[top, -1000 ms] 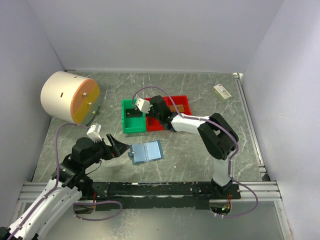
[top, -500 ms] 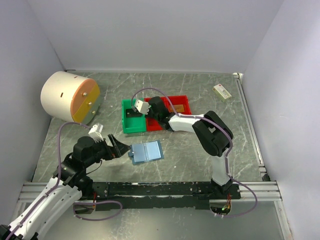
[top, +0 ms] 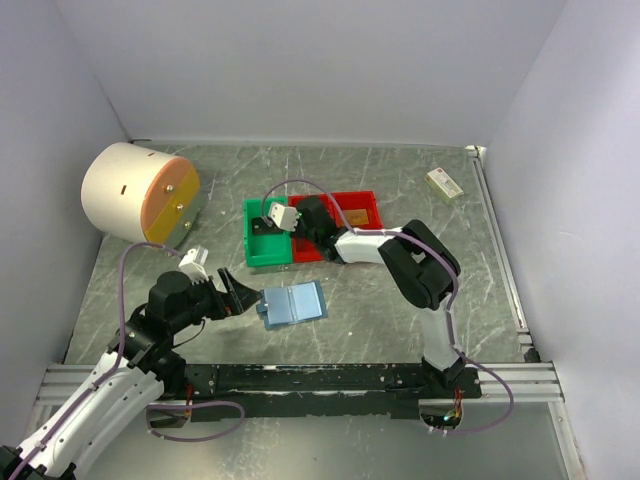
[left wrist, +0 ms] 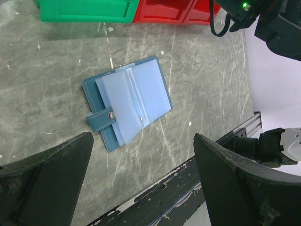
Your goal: Take the credit cards out of the card holder
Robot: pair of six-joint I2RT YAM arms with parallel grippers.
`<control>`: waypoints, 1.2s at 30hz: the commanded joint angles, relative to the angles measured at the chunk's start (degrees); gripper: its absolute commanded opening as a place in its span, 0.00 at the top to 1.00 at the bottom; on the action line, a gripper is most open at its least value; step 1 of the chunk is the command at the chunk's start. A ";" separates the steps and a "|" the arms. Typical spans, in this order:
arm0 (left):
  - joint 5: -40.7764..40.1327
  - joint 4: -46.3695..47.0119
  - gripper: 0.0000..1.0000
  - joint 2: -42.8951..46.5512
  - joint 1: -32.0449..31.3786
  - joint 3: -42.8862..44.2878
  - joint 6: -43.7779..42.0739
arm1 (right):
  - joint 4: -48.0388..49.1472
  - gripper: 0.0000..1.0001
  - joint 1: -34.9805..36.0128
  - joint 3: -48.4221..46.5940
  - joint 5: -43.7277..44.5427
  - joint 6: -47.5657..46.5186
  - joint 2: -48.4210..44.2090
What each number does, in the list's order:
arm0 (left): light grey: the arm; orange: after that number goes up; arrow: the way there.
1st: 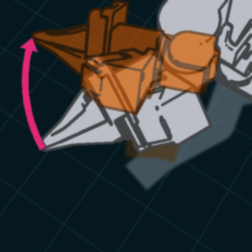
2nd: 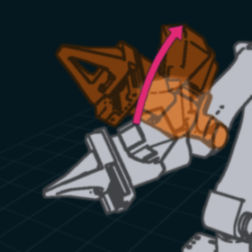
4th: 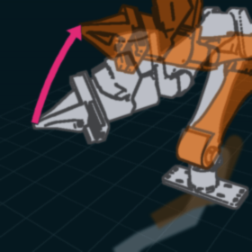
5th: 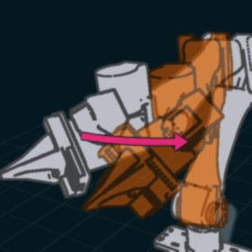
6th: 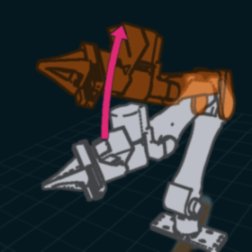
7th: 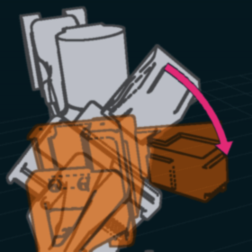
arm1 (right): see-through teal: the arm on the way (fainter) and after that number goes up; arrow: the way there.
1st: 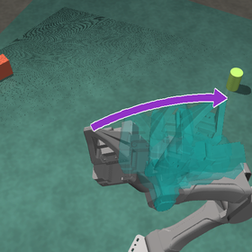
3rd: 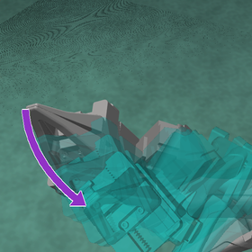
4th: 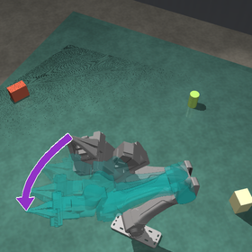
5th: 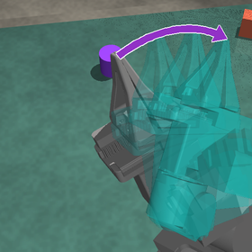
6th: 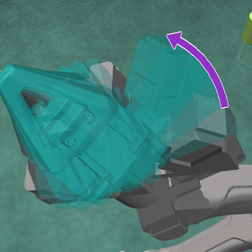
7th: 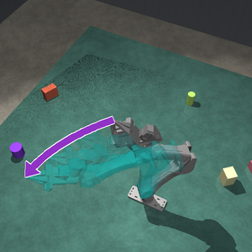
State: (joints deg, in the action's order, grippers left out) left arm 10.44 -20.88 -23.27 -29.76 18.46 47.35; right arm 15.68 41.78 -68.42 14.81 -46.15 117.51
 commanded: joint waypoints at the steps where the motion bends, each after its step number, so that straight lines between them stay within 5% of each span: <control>1: 1.22 1.77 0.01 0.00 0.40 1.40 -1.08 | 3.59 0.81 -0.36 1.30 -0.18 -0.92 -1.24; 3: 1.22 1.84 0.01 -0.07 0.40 1.33 -1.04 | 4.16 0.70 -0.30 2.19 -0.57 -0.75 -2.37; 8: 1.28 2.42 0.01 -0.56 0.40 0.82 -0.95 | 3.16 0.65 -0.38 3.16 -1.81 -0.19 -5.42; 29: 2.33 3.08 0.01 -2.64 0.43 0.42 -1.04 | 1.30 0.61 -0.66 3.73 -2.11 3.41 -6.53; 36: 2.10 3.14 0.01 -2.97 0.41 0.38 -0.86 | -8.38 0.63 -0.71 -1.77 -1.25 28.89 -11.41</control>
State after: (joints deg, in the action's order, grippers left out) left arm 11.25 -19.53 -26.00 -29.76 18.46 47.07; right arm 13.08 41.41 -65.78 12.51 -35.73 110.69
